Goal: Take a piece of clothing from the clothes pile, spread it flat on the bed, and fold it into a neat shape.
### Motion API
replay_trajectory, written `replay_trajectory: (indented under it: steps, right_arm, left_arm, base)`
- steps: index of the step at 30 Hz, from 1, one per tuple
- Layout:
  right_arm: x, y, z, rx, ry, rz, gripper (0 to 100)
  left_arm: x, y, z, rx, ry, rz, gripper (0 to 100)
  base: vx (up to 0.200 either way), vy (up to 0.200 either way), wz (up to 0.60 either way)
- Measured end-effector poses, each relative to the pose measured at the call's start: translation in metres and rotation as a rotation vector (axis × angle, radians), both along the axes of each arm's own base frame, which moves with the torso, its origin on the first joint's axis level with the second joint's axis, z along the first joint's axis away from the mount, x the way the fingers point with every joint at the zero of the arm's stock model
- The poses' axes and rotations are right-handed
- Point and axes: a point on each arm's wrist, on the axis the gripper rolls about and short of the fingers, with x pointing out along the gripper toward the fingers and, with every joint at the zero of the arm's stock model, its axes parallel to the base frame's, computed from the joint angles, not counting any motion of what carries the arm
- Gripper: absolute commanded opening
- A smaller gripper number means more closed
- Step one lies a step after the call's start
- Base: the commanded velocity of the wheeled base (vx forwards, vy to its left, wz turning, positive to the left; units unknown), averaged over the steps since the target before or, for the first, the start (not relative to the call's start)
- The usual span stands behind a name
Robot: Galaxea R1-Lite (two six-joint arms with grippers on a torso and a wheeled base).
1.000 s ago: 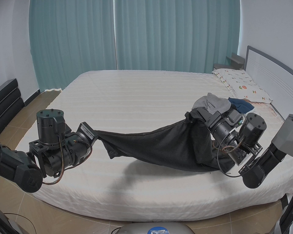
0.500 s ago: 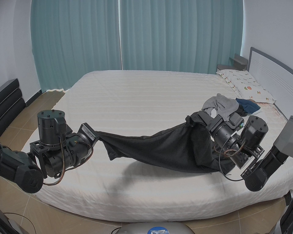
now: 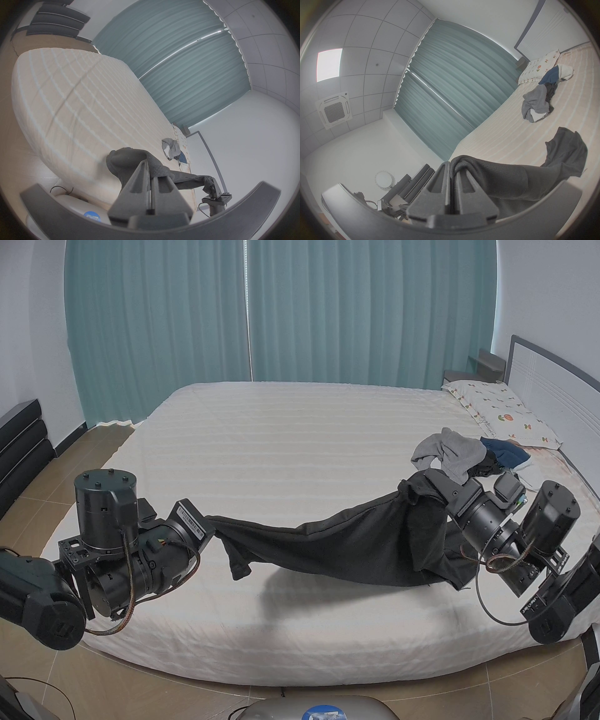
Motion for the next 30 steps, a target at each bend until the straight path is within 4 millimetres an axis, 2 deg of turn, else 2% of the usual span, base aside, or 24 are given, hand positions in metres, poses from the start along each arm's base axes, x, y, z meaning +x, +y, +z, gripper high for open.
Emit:
replay_trajectory:
  steps: [6, 12, 16, 22, 27, 30]
  right_arm:
    - [-0.028, -0.008, 0.016, -0.019, -0.036, -0.006, 0]
    - [-0.056, -0.016, 0.048, -0.079, -0.086, -0.028, 0]
    - [-0.068, -0.020, 0.084, -0.093, -0.125, -0.043, 0]
    - [-0.079, -0.029, 0.153, -0.055, -0.216, -0.071, 0]
    - [-0.079, -0.037, 0.209, -0.018, -0.293, -0.119, 0]
    - [-0.067, -0.037, 0.234, -0.014, -0.318, -0.154, 0]
  left_arm:
    - [-0.014, 0.000, 0.009, 0.018, -0.001, -0.023, 0]
    - [-0.032, 0.008, 0.033, 0.046, -0.015, -0.039, 0]
    - [-0.040, 0.013, 0.064, 0.035, -0.060, -0.043, 0]
    - [-0.039, 0.018, 0.111, -0.001, -0.135, -0.020, 0]
    - [-0.025, 0.018, 0.138, -0.011, -0.154, 0.011, 0]
    - [-0.006, 0.015, 0.147, -0.015, -0.138, 0.039, 0]
  base:
    - [-0.200, 0.000, 0.00]
    - [0.000, 0.000, 0.00]
    - [0.000, 0.000, 0.00]
    - [0.000, 0.000, 0.00]
    - [0.000, 0.000, 0.00]
    - [0.200, 0.000, 0.00]
